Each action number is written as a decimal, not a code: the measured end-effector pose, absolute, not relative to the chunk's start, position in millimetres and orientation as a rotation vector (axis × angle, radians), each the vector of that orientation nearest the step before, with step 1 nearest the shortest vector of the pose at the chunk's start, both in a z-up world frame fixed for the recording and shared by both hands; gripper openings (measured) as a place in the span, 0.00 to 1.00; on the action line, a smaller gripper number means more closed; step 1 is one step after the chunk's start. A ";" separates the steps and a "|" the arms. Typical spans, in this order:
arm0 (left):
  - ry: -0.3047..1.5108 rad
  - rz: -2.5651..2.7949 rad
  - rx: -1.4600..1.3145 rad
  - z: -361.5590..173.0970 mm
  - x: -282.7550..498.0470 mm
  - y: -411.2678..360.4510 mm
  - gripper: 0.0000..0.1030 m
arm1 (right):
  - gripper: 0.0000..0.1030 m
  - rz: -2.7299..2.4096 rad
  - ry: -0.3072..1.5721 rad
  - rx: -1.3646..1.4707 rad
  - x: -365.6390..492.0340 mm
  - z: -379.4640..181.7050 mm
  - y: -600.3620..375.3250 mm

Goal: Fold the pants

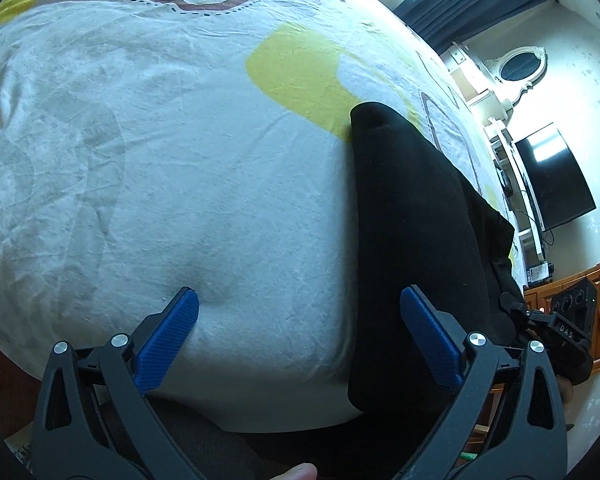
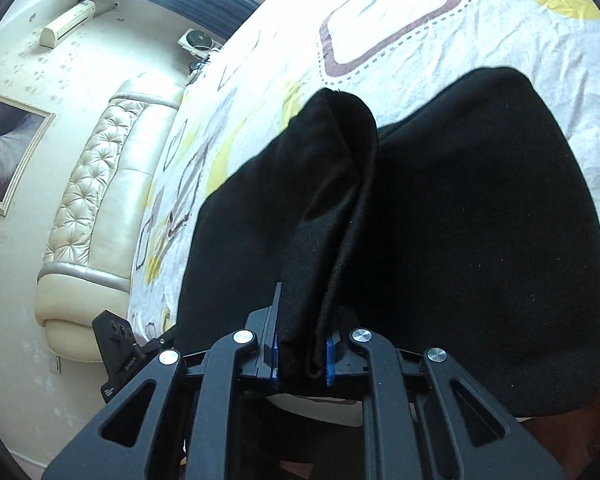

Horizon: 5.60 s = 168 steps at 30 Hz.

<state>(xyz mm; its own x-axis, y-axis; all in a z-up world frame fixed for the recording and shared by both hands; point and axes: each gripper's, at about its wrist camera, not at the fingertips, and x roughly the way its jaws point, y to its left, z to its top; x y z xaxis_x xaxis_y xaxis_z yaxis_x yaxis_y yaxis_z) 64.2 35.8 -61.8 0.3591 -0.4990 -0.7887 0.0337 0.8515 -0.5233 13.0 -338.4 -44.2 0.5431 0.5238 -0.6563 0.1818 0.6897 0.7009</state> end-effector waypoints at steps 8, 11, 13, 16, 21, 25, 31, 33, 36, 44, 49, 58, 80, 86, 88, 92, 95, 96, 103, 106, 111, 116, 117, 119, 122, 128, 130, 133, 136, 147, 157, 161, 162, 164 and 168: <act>1.105 -0.444 -0.431 -45.9 56.4 19.8 0.98 | 0.14 0.202 0.914 0.818 -2.0 -14.6 -369.3; 1.093 -0.500 -0.447 -39.2 52.4 10.2 0.98 | 0.14 0.161 0.909 0.829 -10.2 -15.1 -386.1; 1.095 -0.539 -0.455 -36.5 51.4 2.9 0.98 | 0.14 0.124 0.909 0.824 -16.7 -16.6 -395.4; 1.090 -0.586 -0.442 -34.2 51.0 -11.9 0.98 | 0.14 0.074 0.921 0.809 -23.4 -22.6 -406.7; 1.109 -0.610 -0.420 -40.3 54.1 -32.2 0.98 | 0.14 0.025 0.976 0.829 -29.3 -45.4 -422.9; 1.123 -0.619 -0.388 -46.4 53.8 -42.5 0.98 | 0.14 0.024 0.996 0.835 -31.3 -52.9 -425.0; 1.148 -0.621 -0.394 -58.3 55.8 -40.4 0.98 | 0.16 0.031 0.999 0.851 -35.3 -60.1 -428.2; 1.139 -0.625 -0.373 -57.9 55.1 -40.7 0.98 | 0.19 0.038 0.997 0.860 -39.7 -61.5 -430.6; 1.128 -0.629 -0.352 -54.9 54.0 -41.3 0.98 | 0.25 0.038 0.997 0.878 -47.8 -58.8 -436.2; 1.126 -0.634 -0.391 -50.6 55.7 -34.4 0.98 | 0.72 -0.140 0.979 0.860 -76.3 -46.3 -457.2; 1.137 -0.654 -0.514 -51.2 62.3 -20.6 0.98 | 0.72 -0.065 0.892 1.038 -89.5 -64.8 -474.8; 1.154 -0.660 -0.549 -66.5 57.7 -25.6 0.98 | 0.79 0.122 0.828 1.218 -67.3 -96.0 -452.5; 1.277 -0.668 -0.426 -62.6 56.9 -77.5 0.68 | 0.44 0.058 0.976 0.935 -47.3 -81.1 -425.9; 1.327 -0.674 -0.446 -66.5 64.1 -75.9 0.66 | 0.44 0.061 0.968 0.956 -52.1 -86.4 -431.2; 1.337 -0.680 -0.444 -67.1 61.9 -75.1 0.66 | 0.44 0.061 0.966 0.961 -52.1 -86.3 -431.8; 1.322 -0.664 -0.435 -63.7 55.6 -78.0 0.60 | 0.44 0.060 0.961 0.952 -52.8 -84.2 -432.0; 1.300 -0.651 -0.419 -60.0 52.8 -77.0 0.54 | 0.44 0.060 0.958 0.947 -52.3 -83.3 -430.7; 1.293 -0.648 -0.415 -58.7 52.1 -77.3 0.51 | 0.44 0.061 0.954 0.947 -52.3 -82.9 -430.0; 1.258 -0.619 -0.367 -50.1 47.6 -75.6 0.45 | 0.44 0.070 0.945 0.944 -51.5 -80.8 -426.5; 1.244 -0.605 -0.348 -45.7 47.2 -71.0 0.44 | 0.44 0.080 0.948 0.949 -48.9 -82.3 -424.3; 1.230 -0.571 -0.323 -40.7 44.6 -56.3 0.44 | 0.44 0.114 0.964 0.949 -39.5 -83.6 -414.5; 1.217 -0.528 -0.307 -35.9 41.5 -34.3 0.44 | 0.43 0.162 0.988 0.939 -25.4 -83.9 -400.0; 1.215 -0.520 -0.306 -35.3 40.9 -29.8 0.44 | 0.43 0.171 0.993 0.933 -22.2 -83.6 -395.8; 1.215 -0.502 -0.310 -33.6 40.8 -21.3 0.44 | 0.43 0.188 1.002 0.927 -16.2 -84.4 -388.5; 1.207 -0.472 -0.311 -30.1 40.3 -10.3 0.44 | 0.43 0.207 1.013 0.924 -8.0 -85.9 -376.5; 1.190 -0.421 -0.314 -26.5 39.6 10.6 0.44 | 0.43 0.255 1.032 0.908 6.7 -87.2 -351.6; 1.186 -0.405 -0.320 -26.3 39.4 17.0 0.44 | 0.43 0.268 1.032 0.908 9.8 -88.5 -343.5; 1.186 -0.398 -0.332 -27.3 41.1 23.5 0.44 | 0.43 0.277 1.030 0.907 11.4 -91.5 -330.8; 1.193 -0.426 -0.329 -30.2 42.0 23.5 0.48 | 0.44 0.275 1.028 0.911 10.3 -92.3 -331.4; 1.066 -0.551 -0.394 -19.1 41.6 76.6 0.77 | 0.70 0.255 0.966 1.022 12.0 -78.5 -366.6; 1.090 -0.538 -0.478 -44.3 124.2 59.9 0.79 | 0.73 0.280 0.929 1.009 92.8 -91.1 -364.1; 1.132 -0.561 -0.518 -54.7 155.3 42.3 0.79 | 0.73 0.303 0.951 1.002 116.7 -95.0 -355.8; 1.147 -0.562 -0.521 -57.4 160.5 39.0 0.79 | 0.72 0.311 0.962 0.986 119.6 -95.6 -353.5; 1.177 -0.542 -0.490 -61.4 168.7 30.9 0.76 | 0.54 0.293 0.988 0.939 121.1 -96.0 -350.8; 1.159 -0.535 -0.381 -56.7 167.9 18.5 0.48 | 0.38 0.309 0.992 0.944 117.5 -102.8 -357.3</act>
<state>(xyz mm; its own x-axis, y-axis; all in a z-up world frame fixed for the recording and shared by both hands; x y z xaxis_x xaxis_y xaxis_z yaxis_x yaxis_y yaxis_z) 167.9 18.5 -56.7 0.2989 -0.5803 -0.7575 0.1998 0.8143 -0.5449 117.5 -357.3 -102.8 0.5434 0.6131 -0.5735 0.1796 0.5824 0.7928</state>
